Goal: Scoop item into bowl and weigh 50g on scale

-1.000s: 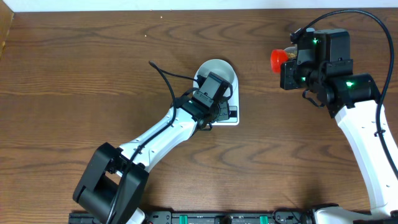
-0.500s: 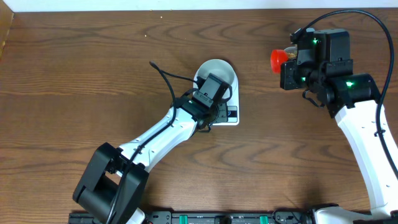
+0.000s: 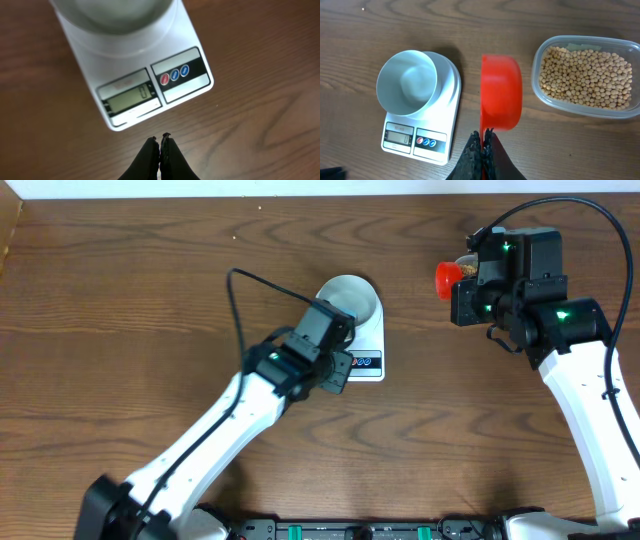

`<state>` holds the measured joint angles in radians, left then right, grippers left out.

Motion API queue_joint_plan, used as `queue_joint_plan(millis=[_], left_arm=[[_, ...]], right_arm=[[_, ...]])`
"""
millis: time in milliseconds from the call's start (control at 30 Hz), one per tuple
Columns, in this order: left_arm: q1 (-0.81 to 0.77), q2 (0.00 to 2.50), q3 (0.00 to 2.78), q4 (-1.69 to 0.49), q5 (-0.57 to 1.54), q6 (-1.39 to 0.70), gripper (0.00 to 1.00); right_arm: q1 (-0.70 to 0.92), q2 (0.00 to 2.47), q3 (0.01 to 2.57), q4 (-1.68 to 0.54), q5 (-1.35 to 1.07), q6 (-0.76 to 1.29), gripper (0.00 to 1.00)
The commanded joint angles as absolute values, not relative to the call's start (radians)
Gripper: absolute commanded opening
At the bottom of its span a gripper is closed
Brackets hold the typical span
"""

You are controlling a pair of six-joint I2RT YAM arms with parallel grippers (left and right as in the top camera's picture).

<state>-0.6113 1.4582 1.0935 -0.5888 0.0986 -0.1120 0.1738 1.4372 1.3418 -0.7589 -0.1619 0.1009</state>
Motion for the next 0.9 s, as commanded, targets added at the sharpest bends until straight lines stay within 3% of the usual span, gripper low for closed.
queue_joint_plan(millis=[0, 167, 767, 800, 867], left_arm=[[-0.603, 1.411, 1.09, -0.616, 0.092, 0.015, 0.07], [-0.601, 1.417, 1.09, -0.666, -0.019, 0.015, 0.07], [-0.538, 1.426, 1.068, -0.659, 0.041, -0.009, 0.08], [-0.538, 1.426, 1.066, -0.663, 0.044, -0.009, 0.09], [-0.538, 1.426, 1.066, -0.665, 0.044, -0.009, 0.22]], right_arm=[[0.169, 1.42, 1.366, -0.759, -0.155, 0.088, 0.01], [0.169, 1.42, 1.366, -0.76, -0.156, 0.088, 0.01], [0.17, 1.42, 1.366, -0.76, -0.156, 0.088, 0.01], [0.17, 1.42, 1.366, -0.76, -0.155, 0.088, 0.01], [0.17, 1.42, 1.366, -0.76, -0.155, 0.088, 0.01]])
